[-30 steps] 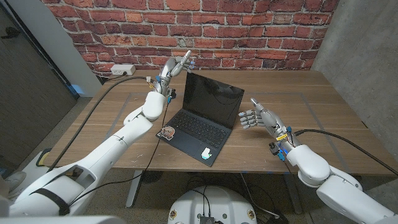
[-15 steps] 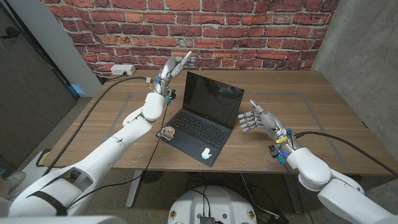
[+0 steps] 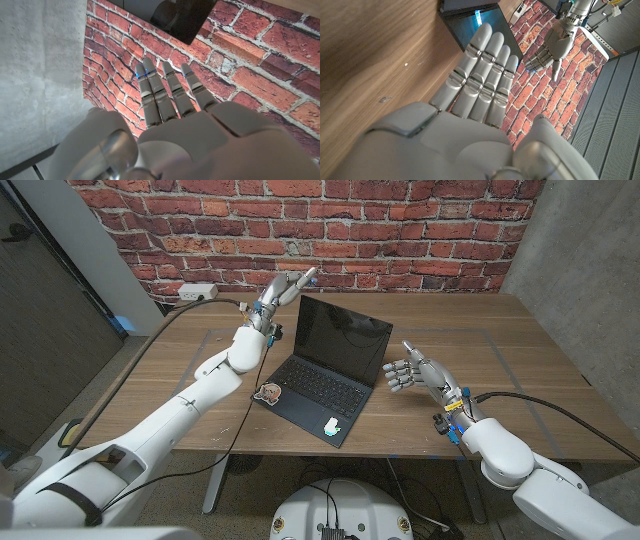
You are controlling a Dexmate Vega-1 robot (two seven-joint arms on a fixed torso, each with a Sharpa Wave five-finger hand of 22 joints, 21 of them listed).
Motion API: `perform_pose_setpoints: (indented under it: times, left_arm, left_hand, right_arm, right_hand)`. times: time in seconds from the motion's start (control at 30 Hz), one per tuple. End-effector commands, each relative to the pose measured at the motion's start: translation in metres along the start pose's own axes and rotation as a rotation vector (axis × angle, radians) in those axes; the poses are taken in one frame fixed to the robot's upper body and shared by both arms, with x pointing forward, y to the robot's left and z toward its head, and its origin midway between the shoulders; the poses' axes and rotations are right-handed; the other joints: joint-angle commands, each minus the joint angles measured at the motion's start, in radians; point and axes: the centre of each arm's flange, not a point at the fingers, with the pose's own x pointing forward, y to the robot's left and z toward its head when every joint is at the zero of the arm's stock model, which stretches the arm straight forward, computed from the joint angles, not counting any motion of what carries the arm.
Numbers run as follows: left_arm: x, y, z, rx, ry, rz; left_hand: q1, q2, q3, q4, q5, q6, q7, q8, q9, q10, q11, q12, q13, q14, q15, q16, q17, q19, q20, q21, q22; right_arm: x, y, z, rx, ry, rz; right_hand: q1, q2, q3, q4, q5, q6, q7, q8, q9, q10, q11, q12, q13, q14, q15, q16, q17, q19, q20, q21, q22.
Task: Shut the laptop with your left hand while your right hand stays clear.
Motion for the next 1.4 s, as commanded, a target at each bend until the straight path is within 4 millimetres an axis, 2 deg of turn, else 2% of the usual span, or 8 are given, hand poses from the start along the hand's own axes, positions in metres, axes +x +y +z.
perform_pose_setpoints:
  times: [0.03, 0.3, 0.43, 0.57, 0.83, 1.0, 1.13, 1.4]
  left_arm:
    - [0.011, -0.005, 0.008, 0.16, -0.046, -0.081]
    - [0.012, -0.009, 0.007, 0.176, -0.049, -0.089]
    - [0.012, -0.01, 0.004, 0.189, -0.046, -0.093]
    - [0.012, -0.011, 0.002, 0.218, -0.045, -0.109]
    - [0.012, -0.016, 0.003, 0.255, -0.052, -0.139]
    - [0.012, -0.016, 0.004, 0.259, -0.058, -0.142]
    - [0.01, -0.016, 0.007, 0.285, -0.07, -0.127]
    - [0.006, -0.015, 0.015, 0.29, -0.107, -0.101]
  left_hand:
    - [-0.009, 0.001, -0.006, 0.002, -0.001, -0.005, -0.002, -0.005, 0.002, -0.007, -0.001, -0.004, 0.002, 0.023, -0.135, 0.0, -0.001, -0.003, 0.004, -0.002, 0.0]
    - [-0.013, 0.002, -0.008, 0.004, -0.001, -0.003, -0.006, -0.004, 0.003, 0.001, -0.002, -0.004, 0.004, 0.049, -0.141, 0.004, -0.008, 0.006, 0.002, -0.002, -0.005]
    - [-0.015, 0.0, -0.014, 0.003, -0.001, 0.018, -0.006, 0.003, 0.004, 0.027, -0.005, 0.0, 0.005, 0.107, -0.153, 0.01, -0.026, 0.05, -0.029, 0.006, -0.015]
    - [-0.016, 0.002, -0.016, 0.003, 0.0, 0.02, -0.006, 0.004, 0.004, 0.031, -0.004, -0.001, 0.007, 0.139, -0.15, 0.015, -0.033, 0.069, -0.013, 0.009, -0.017]
    - [-0.016, 0.003, -0.019, 0.003, 0.0, 0.015, -0.006, 0.001, 0.004, 0.019, -0.004, -0.012, 0.008, 0.125, -0.15, 0.001, -0.038, 0.089, -0.022, 0.011, -0.02]
    - [-0.017, 0.013, -0.02, 0.004, 0.002, 0.046, 0.003, 0.012, 0.005, 0.066, -0.003, -0.004, 0.015, 0.258, -0.156, 0.046, -0.027, 0.173, -0.031, 0.033, -0.018]
    - [-0.01, 0.006, -0.027, 0.0, 0.001, 0.075, -0.006, 0.021, 0.004, 0.099, -0.021, 0.0, 0.025, 0.342, -0.162, 0.071, -0.022, 0.319, -0.075, 0.08, -0.019]
    - [-0.004, 0.003, -0.035, -0.001, 0.0, 0.115, 0.004, 0.034, 0.006, 0.152, -0.026, 0.013, 0.036, 0.411, -0.165, 0.089, -0.015, 0.45, -0.119, 0.12, -0.02]
  right_arm:
    - [-0.001, 0.0, 0.0, 0.0, -0.004, -0.007]
    - [-0.001, 0.002, 0.0, 0.001, -0.013, -0.006]
    - [-0.002, 0.002, 0.001, 0.004, -0.02, -0.008]
    - [-0.002, 0.003, 0.001, 0.005, -0.026, -0.006]
    - [-0.004, 0.004, 0.0, 0.011, -0.022, -0.013]
    - [-0.003, 0.004, 0.001, 0.006, -0.026, -0.017]
    - [-0.003, 0.005, 0.001, 0.005, -0.027, -0.017]
    - [-0.001, 0.005, 0.001, 0.0, -0.03, -0.016]
  right_hand:
    - [0.005, -0.001, 0.005, -0.005, 0.004, 0.001, -0.002, -0.002, 0.003, 0.004, 0.003, -0.002, 0.003, 0.006, -0.005, -0.002, 0.003, -0.008, -0.043, -0.004, 0.0]
    - [0.006, -0.001, 0.005, -0.005, 0.004, 0.005, -0.004, -0.004, 0.003, 0.009, 0.004, -0.004, 0.003, 0.004, -0.005, -0.005, 0.005, -0.01, -0.043, -0.006, -0.003]
    - [0.006, -0.001, 0.005, -0.005, 0.004, 0.01, -0.005, -0.004, 0.003, 0.011, 0.003, -0.005, 0.003, 0.005, -0.005, -0.005, 0.006, -0.011, -0.043, -0.006, -0.004]
    - [0.006, 0.0, 0.005, -0.005, 0.004, 0.011, -0.005, -0.005, 0.003, 0.014, 0.003, -0.005, 0.003, 0.006, -0.006, -0.005, 0.007, -0.01, -0.042, -0.006, -0.005]
    - [0.006, 0.003, 0.007, -0.004, 0.005, 0.02, -0.009, -0.005, 0.003, 0.019, 0.002, -0.007, 0.003, 0.01, -0.006, -0.006, 0.009, -0.009, -0.043, -0.005, -0.007]
    - [0.007, 0.004, 0.007, -0.004, 0.005, 0.018, -0.008, -0.008, 0.003, 0.019, 0.003, -0.009, 0.003, 0.012, -0.006, -0.006, 0.011, -0.009, -0.043, -0.005, -0.008]
    - [0.007, 0.004, 0.008, -0.004, 0.005, 0.018, -0.007, -0.009, 0.003, 0.02, 0.003, -0.01, 0.003, 0.013, -0.006, -0.007, 0.011, -0.009, -0.042, -0.005, -0.008]
    - [0.007, 0.004, 0.008, -0.004, 0.005, 0.019, -0.008, -0.011, 0.003, 0.019, 0.003, -0.013, 0.003, 0.014, -0.005, -0.008, 0.013, -0.01, -0.042, -0.006, -0.01]
